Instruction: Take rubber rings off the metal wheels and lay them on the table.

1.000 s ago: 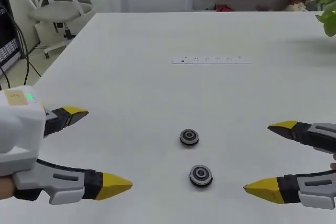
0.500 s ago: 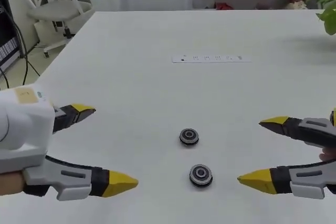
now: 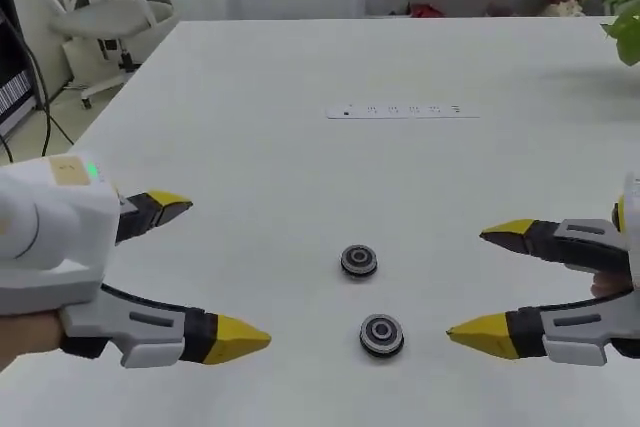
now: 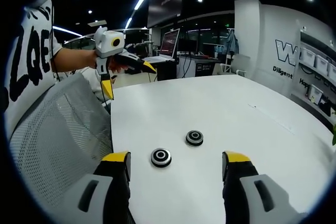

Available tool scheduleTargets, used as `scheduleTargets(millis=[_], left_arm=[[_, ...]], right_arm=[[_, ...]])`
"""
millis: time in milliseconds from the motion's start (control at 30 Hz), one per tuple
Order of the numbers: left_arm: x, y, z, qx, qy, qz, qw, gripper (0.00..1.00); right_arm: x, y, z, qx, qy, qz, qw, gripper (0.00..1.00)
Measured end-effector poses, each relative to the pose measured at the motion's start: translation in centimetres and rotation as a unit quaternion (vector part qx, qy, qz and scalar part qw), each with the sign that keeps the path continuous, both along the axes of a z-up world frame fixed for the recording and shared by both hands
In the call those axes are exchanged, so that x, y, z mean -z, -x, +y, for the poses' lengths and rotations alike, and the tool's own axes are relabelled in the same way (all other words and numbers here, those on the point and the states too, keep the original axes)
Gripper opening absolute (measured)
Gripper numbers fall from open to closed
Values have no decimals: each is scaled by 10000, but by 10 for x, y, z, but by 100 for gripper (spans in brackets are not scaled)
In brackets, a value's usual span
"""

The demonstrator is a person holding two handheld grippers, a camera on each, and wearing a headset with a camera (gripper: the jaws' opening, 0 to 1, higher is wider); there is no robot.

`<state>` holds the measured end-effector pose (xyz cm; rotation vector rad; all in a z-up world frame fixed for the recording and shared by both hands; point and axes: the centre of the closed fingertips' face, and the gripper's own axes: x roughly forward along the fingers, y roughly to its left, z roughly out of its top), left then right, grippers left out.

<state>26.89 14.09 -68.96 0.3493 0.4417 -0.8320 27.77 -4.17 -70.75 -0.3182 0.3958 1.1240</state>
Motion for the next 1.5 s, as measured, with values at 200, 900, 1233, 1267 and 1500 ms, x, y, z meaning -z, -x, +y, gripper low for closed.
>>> scheduleTargets(millis=[200, 900, 1233, 1267, 1500], left_arm=[[1, -3, -4, 76, -24, 10, 10000, 100], [8, -12, -21, 358, -78, 65, 9993, 97], [12, -15, -31, 487, -56, 88, 9988, 95], [12, -15, -32, 497, -45, 95, 9987, 95], [19, -15, -40, 623, -73, 163, 9979, 92]], right_arm=[[3, -2, 3, -45, -6, 63, 10000, 66], [11, -4, 11, -218, -27, 212, 9995, 61], [17, -5, 15, -328, -31, 285, 9991, 56], [17, -5, 15, -331, -42, 292, 9990, 55], [24, -7, 15, -345, -41, 377, 9987, 52]])
